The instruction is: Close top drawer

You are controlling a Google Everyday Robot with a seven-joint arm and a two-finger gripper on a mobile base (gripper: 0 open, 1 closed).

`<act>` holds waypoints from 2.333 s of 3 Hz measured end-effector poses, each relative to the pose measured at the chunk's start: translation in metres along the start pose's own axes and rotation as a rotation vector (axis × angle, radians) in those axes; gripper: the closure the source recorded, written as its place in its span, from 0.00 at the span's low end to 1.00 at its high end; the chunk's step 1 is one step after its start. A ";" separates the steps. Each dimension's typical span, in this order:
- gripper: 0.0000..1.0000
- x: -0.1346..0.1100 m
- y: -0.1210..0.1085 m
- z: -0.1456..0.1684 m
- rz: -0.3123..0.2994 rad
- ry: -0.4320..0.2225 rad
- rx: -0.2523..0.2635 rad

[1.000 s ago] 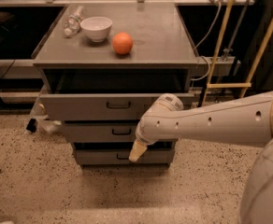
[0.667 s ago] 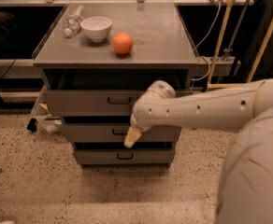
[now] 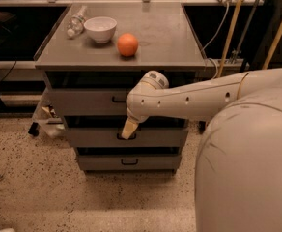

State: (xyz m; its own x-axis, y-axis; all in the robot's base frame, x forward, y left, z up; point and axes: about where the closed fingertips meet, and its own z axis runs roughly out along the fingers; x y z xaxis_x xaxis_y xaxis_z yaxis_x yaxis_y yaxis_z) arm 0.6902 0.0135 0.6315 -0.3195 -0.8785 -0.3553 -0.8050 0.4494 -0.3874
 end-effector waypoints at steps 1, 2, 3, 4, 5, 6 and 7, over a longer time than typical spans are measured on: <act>0.00 0.000 0.000 0.000 0.000 0.000 0.000; 0.00 0.023 0.023 -0.013 0.015 0.009 -0.023; 0.00 0.018 0.064 -0.067 -0.011 -0.069 0.002; 0.00 0.048 0.094 -0.129 -0.095 -0.058 0.107; 0.00 0.117 0.111 -0.179 -0.151 0.062 0.264; 0.00 0.194 0.134 -0.210 -0.159 0.240 0.398; 0.00 0.219 0.155 -0.206 -0.179 0.292 0.404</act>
Offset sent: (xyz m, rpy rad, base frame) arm -0.1383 -0.0521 -0.0257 0.0323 0.1134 -0.0362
